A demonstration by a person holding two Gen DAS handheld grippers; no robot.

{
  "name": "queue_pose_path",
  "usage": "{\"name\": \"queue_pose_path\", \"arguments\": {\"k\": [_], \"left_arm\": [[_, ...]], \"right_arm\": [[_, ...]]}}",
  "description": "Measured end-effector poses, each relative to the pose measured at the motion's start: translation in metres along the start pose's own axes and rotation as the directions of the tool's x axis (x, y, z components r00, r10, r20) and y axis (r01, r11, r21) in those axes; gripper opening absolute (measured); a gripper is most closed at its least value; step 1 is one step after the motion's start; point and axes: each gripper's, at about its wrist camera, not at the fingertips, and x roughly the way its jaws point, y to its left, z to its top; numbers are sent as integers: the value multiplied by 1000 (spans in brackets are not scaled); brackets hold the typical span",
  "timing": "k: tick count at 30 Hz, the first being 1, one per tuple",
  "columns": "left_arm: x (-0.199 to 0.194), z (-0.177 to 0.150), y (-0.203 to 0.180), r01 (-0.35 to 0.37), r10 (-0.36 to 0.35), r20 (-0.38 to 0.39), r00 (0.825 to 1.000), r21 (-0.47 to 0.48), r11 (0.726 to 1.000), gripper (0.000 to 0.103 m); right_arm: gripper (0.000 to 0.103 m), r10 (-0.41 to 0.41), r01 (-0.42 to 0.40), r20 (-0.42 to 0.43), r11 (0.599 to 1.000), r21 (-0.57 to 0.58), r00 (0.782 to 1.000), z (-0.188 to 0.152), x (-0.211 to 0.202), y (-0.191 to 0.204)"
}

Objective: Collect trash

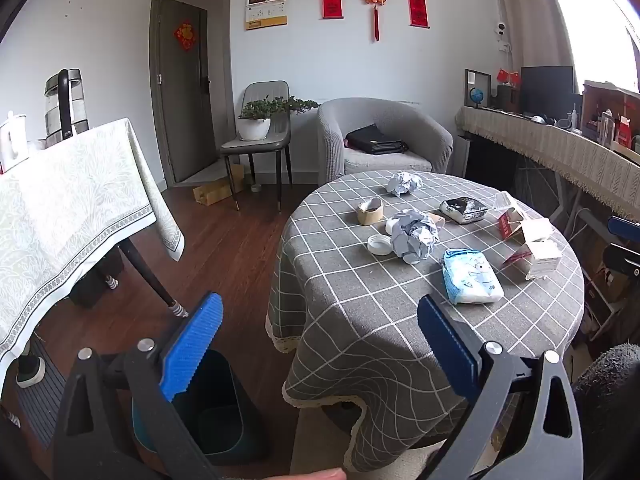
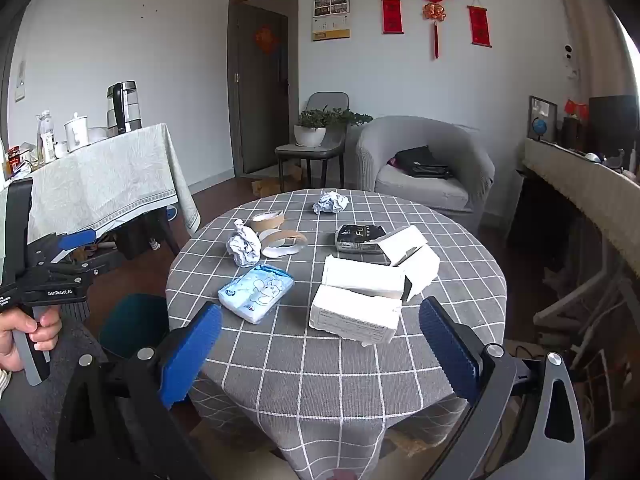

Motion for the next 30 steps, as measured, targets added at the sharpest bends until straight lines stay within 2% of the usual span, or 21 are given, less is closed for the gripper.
{"name": "queue_pose_path", "arguments": {"k": [30], "left_arm": [[3, -1, 1, -4, 4, -3, 1000, 7, 1000, 99]], "right_arm": [[100, 2, -2, 5, 1000, 3, 1000, 0, 1, 0]]}}
